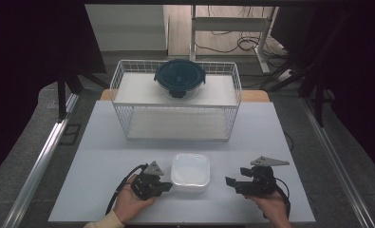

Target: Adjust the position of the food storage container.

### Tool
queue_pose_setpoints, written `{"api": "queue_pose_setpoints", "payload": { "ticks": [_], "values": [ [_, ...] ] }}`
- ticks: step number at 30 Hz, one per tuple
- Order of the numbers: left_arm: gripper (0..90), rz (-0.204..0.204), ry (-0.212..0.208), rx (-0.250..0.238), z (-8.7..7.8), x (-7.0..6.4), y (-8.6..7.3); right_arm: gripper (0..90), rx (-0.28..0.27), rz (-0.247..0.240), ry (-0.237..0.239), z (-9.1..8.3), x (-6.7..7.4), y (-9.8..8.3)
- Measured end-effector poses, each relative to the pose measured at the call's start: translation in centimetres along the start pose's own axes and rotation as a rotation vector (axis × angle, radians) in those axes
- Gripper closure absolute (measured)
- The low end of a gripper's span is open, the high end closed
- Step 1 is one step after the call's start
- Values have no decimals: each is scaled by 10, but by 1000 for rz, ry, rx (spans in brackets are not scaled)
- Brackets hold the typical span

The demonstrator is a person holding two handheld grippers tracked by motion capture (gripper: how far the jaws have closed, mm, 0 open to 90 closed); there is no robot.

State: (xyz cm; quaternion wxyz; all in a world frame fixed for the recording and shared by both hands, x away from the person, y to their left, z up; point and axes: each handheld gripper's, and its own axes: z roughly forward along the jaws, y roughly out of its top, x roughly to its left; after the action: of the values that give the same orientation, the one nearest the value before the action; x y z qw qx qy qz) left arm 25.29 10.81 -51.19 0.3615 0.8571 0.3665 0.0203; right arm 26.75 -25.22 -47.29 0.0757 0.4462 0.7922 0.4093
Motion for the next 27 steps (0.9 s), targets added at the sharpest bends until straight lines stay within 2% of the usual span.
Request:
{"api": "queue_pose_setpoints", "payload": {
  "ticks": [5, 10, 12, 15, 21, 25, 27],
  "values": [
    [900, -46, -14, -10, 2, 10, 5, 232, 1, 1, -3, 0, 0, 0],
    [900, -53, -34, 15, -3, 8, 2, 232, -5, -2, -3, -1, 0, 0],
    [900, -35, -54, 21, -4, 3, -1, 232, -9, 0, -3, -3, 0, 1],
    [900, -15, -50, 5, -3, -2, 2, 232, -10, 0, -5, -3, -1, 1],
    [900, -54, -26, -20, 1, 7, 13, 232, -14, -4, -7, -4, 1, 2],
    [900, -57, -19, -20, 8, 8, 20, 232, -5, -4, -4, -2, 1, 1],
    [900, -55, -30, -16, 10, 6, 22, 232, -3, -9, -2, -1, 2, 1]
  ]
}}
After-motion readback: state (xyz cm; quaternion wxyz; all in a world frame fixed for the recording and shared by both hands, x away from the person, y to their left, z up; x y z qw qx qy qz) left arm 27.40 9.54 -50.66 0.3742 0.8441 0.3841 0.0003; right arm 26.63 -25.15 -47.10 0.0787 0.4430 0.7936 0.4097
